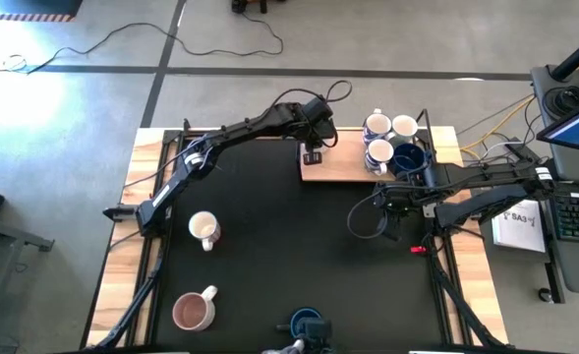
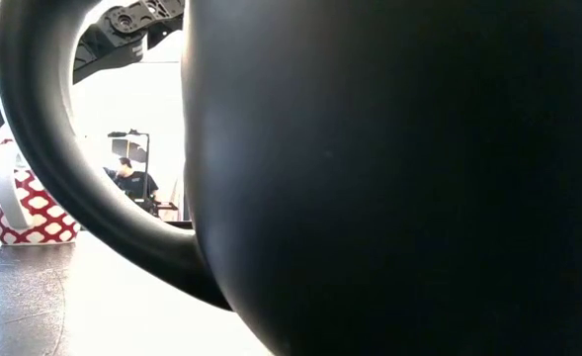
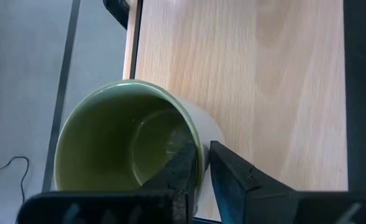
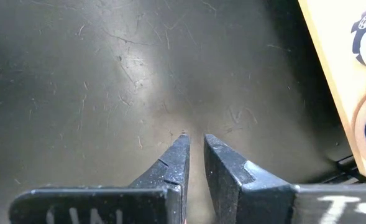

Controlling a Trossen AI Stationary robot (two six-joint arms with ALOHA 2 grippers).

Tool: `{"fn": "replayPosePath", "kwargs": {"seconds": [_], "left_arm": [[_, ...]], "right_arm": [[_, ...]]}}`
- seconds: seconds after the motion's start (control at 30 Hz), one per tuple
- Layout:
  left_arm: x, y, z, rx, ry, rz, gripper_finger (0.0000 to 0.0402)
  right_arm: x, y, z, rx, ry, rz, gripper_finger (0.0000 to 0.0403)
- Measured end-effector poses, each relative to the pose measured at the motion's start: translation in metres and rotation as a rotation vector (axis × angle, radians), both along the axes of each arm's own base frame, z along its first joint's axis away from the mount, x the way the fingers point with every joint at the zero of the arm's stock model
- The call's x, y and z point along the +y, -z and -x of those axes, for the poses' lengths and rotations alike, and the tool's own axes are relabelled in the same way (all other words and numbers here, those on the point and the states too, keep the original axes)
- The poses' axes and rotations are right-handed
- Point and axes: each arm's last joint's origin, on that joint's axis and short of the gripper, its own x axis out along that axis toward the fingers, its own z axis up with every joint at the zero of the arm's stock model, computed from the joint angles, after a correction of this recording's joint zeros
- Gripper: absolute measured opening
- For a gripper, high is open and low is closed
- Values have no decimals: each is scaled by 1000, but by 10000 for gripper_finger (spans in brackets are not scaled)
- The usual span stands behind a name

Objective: Place coffee mugs
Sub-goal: Put the green mug on the shelf, then put the red patterned mug on the shelf

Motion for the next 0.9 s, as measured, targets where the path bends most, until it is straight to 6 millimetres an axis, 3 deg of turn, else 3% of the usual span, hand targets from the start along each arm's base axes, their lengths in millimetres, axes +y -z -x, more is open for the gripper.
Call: {"fn": "replayPosePath", "kwargs": {"seconds": [0.33,0.6,0.9], "left_arm": [[-1,-2,0,-9,-1,-1,78],[-11,-19,3,-38,13,5,89],[-42,-32,1,-137,191,320,89]], "right_arm": [[0,0,0,0,0,0,38],[0,0,0,1,0,0,38],[0,0,0,2,14,-3,38]]}}
